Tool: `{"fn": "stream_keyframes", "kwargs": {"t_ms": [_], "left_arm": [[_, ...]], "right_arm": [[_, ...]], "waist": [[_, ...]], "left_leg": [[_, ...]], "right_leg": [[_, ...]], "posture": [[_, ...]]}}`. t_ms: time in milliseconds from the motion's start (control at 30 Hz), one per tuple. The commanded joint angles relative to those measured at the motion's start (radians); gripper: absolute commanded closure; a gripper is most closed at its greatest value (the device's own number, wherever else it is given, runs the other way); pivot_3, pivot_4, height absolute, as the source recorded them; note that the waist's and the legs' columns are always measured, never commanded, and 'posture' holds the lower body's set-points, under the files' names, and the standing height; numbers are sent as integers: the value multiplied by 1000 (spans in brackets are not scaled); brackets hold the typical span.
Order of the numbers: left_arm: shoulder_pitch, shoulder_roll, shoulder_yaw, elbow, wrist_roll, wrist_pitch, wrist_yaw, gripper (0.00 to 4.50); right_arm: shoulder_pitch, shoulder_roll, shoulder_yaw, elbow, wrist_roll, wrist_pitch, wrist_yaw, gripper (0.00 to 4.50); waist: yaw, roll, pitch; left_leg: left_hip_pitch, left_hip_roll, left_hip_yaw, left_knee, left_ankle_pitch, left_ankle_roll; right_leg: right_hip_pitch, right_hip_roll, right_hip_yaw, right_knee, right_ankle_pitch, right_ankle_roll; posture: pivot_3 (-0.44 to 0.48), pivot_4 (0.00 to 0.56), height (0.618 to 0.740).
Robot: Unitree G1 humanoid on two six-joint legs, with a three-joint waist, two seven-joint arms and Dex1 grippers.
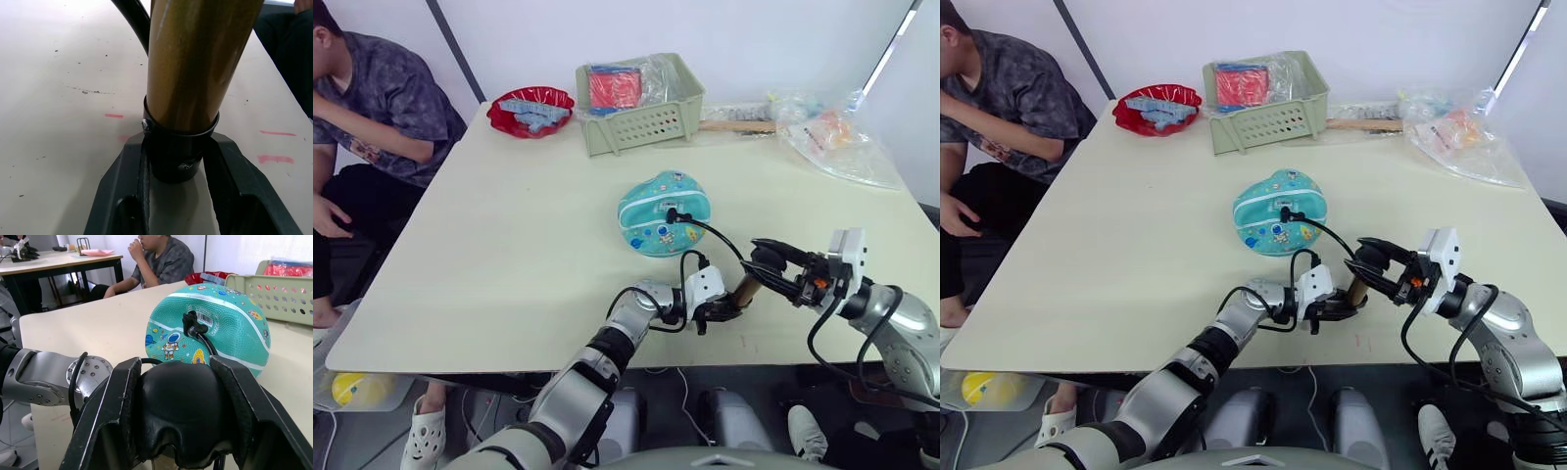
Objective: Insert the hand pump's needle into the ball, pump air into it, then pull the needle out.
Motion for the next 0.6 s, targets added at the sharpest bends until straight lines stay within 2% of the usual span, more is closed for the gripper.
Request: {"fn": "stream_keyframes", "kwargs": {"t_ms": [33, 333, 600], "left_arm": [[20, 8, -11, 38, 13, 14, -33, 3411], [11, 6, -9, 81, 25, -21, -15, 3411], [-2, 10, -15, 122, 40, -44, -11, 3411]], "right_arm": [[9, -21, -13, 10, -11, 54, -9, 2777], [-161, -184, -232, -144, 298, 285, -29, 2777], [-315, -332, -401, -119, 543, 461, -80, 2777]], "waist": [[0, 0, 0], [1, 6, 4], [1, 6, 6]], "left_leg": [[0, 0, 0, 0, 0, 0], [-3, -1, 0, 0, 0, 0], [-5, -1, 0, 0, 0, 0]], "right_leg": [[0, 0, 0, 0, 0, 0], [-2, -1, 0, -1, 2, -3], [-3, -2, -1, -2, 2, -2]], "posture": [[0, 150, 738], [0, 150, 738], [0, 150, 738]]}}
